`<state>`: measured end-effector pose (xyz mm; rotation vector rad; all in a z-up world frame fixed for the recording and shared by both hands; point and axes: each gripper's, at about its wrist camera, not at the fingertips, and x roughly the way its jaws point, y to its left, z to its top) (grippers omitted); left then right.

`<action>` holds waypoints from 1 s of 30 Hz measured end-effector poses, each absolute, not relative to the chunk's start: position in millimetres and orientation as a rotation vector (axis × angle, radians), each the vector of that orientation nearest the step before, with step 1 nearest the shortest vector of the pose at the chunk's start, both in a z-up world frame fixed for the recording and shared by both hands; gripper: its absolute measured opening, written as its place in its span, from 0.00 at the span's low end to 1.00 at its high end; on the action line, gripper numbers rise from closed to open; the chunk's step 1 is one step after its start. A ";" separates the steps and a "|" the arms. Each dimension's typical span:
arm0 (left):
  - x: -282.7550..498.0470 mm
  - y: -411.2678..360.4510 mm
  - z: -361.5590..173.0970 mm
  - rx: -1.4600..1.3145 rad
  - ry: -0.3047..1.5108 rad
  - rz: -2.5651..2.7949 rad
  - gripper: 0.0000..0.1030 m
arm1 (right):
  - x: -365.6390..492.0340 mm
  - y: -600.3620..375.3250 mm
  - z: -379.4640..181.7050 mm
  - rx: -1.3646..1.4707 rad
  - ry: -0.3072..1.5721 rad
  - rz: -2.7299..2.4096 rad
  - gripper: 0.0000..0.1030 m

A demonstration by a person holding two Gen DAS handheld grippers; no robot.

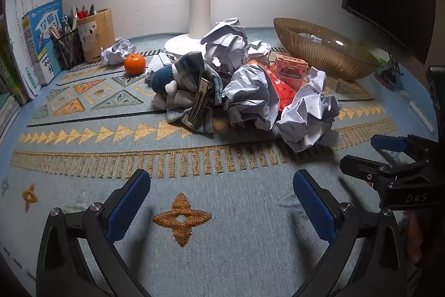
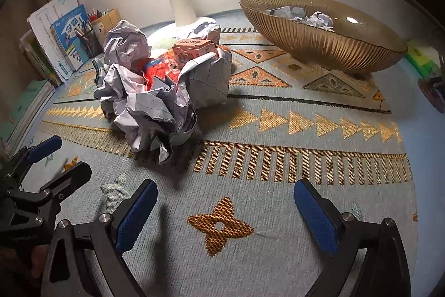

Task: Organize objects
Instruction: 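Grasp the plaid cloth bow with the left tool and lift it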

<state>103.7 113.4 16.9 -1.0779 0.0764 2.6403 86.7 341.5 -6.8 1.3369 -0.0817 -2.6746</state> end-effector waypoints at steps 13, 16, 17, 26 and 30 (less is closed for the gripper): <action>19.0 95.7 31.7 -1.115 -0.030 2.701 0.74 | 84.8 342.2 -6.4 1.323 -0.099 -2.653 0.97; 7.1 107.5 21.9 -1.150 -0.025 2.655 0.74 | 84.4 341.8 -6.5 1.324 -0.097 -2.650 0.98; 6.5 106.6 20.4 -1.145 -0.053 2.648 0.74 | 84.3 341.9 -6.6 1.323 -0.099 -2.649 0.98; 3.4 76.6 12.3 -1.178 -0.448 2.464 0.74 | 83.9 340.2 -6.8 1.326 -0.094 -2.643 1.00; -0.5 90.3 17.2 -1.197 -0.450 2.475 0.74 | 84.0 340.7 -6.0 1.323 -0.102 -2.642 1.00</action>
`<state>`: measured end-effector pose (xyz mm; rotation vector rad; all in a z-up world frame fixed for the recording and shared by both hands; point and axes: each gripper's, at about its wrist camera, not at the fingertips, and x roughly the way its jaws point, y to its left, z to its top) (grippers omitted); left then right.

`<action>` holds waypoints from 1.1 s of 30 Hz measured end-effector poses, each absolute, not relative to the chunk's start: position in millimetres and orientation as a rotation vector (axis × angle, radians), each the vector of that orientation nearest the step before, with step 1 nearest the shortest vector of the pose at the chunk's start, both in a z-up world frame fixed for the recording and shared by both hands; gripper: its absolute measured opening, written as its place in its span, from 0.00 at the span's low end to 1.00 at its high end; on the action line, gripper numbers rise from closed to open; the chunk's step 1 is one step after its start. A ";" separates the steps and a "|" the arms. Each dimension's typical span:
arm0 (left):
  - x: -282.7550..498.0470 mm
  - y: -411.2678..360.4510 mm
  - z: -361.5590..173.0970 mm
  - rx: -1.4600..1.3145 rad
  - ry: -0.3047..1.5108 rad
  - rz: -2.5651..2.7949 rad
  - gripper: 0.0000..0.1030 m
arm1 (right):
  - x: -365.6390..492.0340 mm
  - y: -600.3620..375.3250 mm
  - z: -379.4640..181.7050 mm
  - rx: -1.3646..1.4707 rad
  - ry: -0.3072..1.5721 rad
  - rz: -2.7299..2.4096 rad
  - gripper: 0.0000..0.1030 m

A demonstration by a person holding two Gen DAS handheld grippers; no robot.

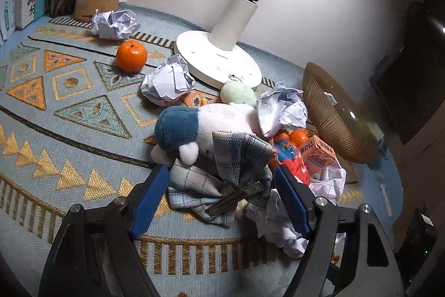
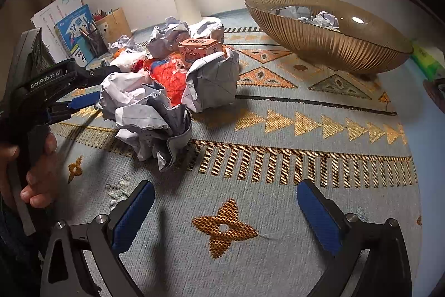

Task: Organize objects
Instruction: 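Grasp the plaid cloth bow with the left tool and lift it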

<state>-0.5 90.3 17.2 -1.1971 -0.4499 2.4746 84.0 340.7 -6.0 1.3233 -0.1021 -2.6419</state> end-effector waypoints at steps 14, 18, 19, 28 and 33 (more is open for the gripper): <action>62.4 49.5 24.8 -1.171 -0.145 2.747 0.74 | 84.5 339.7 -4.7 1.323 -0.083 -2.642 1.00; 65.3 19.6 20.4 -1.220 -0.225 2.769 0.74 | 85.5 336.1 -4.6 1.314 -0.068 -2.625 0.99; 65.6 19.6 19.5 -1.223 -0.230 2.759 0.74 | 85.8 335.2 -4.7 1.312 -0.062 -2.622 0.99; 51.6 93.8 5.4 -1.341 0.178 2.719 0.79 | 86.6 333.0 -5.3 1.304 -0.046 -2.602 0.99; 33.9 78.4 8.0 -1.363 -0.006 2.697 0.78 | 85.9 332.1 -5.5 1.304 -0.039 -2.591 0.99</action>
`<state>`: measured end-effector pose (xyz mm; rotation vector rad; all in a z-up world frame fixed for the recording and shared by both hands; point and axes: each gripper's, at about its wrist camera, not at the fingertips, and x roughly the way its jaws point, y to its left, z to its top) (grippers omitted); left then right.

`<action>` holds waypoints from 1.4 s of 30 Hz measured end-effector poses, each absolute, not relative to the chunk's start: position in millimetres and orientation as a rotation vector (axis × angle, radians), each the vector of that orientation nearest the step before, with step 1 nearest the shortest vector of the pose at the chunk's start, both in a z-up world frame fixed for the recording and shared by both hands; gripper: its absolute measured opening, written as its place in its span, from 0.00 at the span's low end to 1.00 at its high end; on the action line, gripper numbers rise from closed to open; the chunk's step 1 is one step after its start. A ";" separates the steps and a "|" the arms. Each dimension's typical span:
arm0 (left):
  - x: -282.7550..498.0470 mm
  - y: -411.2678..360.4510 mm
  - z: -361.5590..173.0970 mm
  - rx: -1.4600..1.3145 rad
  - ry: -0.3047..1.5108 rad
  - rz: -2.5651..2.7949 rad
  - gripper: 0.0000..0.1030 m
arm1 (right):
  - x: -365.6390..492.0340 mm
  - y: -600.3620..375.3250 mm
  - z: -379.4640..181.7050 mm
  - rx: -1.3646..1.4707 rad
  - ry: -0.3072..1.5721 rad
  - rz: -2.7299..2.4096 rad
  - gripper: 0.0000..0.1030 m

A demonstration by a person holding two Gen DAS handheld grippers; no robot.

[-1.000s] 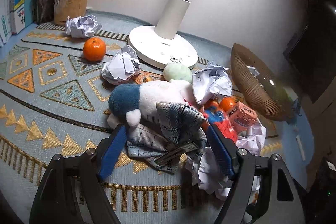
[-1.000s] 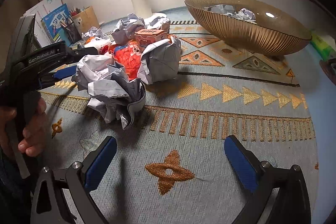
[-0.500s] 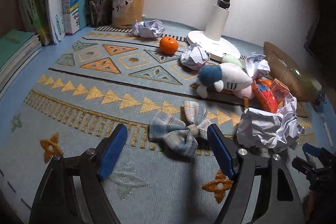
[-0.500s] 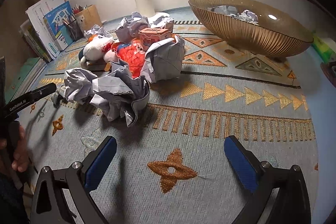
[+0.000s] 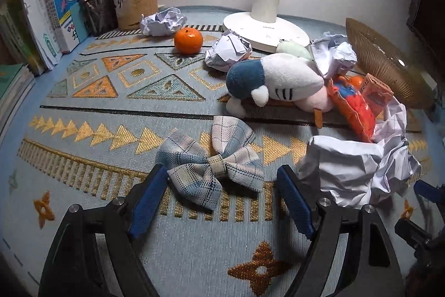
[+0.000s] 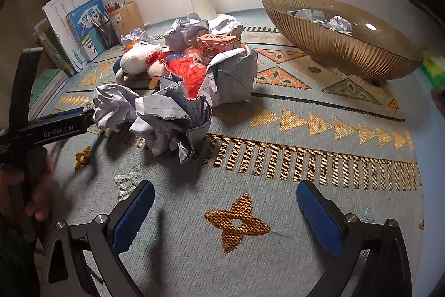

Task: Organize objects
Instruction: 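Drop crumpled paper into the bowl with the right tool while the left holds the bow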

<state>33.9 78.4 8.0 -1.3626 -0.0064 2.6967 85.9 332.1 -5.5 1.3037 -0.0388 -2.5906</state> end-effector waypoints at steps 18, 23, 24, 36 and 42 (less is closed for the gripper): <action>42.5 41.7 21.2 -1.097 -0.335 2.734 0.45 | 87.4 304.1 14.4 1.204 -0.075 -2.658 0.99; 44.7 46.7 22.9 -1.080 -0.303 2.737 0.45 | 59.3 293.6 6.6 1.255 -0.194 -2.619 0.82; 44.4 46.5 22.7 -1.081 -0.306 2.735 0.45 | 56.2 293.5 4.7 1.267 -0.200 -2.605 0.61; 48.6 54.4 28.8 -1.061 -0.275 2.710 0.45 | 110.8 362.1 43.0 1.142 -0.229 -2.752 0.53; 57.8 114.4 99.6 -0.873 -0.213 2.592 0.45 | 109.9 443.5 118.1 0.953 -0.444 -2.896 0.53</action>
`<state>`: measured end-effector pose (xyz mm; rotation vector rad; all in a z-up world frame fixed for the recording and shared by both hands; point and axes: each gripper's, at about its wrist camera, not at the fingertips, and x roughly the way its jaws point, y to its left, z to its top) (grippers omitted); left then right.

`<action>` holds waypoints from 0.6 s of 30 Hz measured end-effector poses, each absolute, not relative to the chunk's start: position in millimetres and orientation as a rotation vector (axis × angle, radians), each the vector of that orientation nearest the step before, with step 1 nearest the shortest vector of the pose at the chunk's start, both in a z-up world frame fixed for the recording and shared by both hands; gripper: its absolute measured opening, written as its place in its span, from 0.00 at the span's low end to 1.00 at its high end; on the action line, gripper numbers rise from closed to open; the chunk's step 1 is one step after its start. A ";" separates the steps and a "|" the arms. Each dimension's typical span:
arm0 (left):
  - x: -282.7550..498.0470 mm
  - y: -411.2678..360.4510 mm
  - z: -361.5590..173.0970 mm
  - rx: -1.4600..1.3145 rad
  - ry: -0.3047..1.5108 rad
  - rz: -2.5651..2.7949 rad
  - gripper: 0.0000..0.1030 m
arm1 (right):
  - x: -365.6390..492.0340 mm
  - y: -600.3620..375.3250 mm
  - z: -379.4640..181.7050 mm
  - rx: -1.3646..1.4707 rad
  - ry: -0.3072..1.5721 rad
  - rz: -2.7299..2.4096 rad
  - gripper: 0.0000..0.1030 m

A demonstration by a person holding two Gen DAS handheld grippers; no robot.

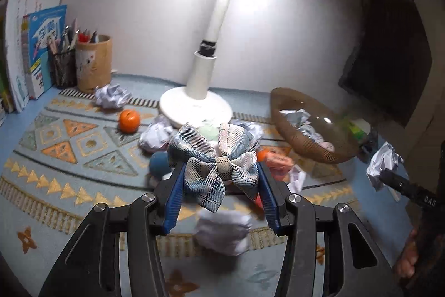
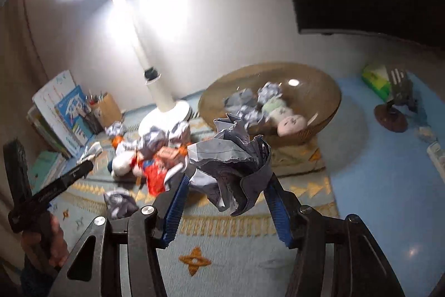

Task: Organize objects
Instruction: 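Drop crumpled paper into the bowl with the right tool while the left holds the bow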

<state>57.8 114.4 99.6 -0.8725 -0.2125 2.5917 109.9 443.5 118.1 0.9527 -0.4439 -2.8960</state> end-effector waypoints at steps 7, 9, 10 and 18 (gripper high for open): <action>1.6 224.6 148.9 -0.861 -0.135 2.422 0.45 | 45.8 491.2 135.6 1.024 -0.521 -3.011 0.54; -17.4 251.2 146.2 -0.877 -0.124 2.412 0.45 | 25.6 502.8 124.2 1.090 -0.529 -2.999 0.55; -26.9 263.5 141.7 -0.893 -0.124 2.397 0.47 | 15.0 507.6 117.7 1.125 -0.539 -2.987 0.57; -52.9 295.9 102.0 -1.014 -0.193 2.350 0.80 | 2.8 531.8 99.9 1.185 -0.516 -2.957 0.69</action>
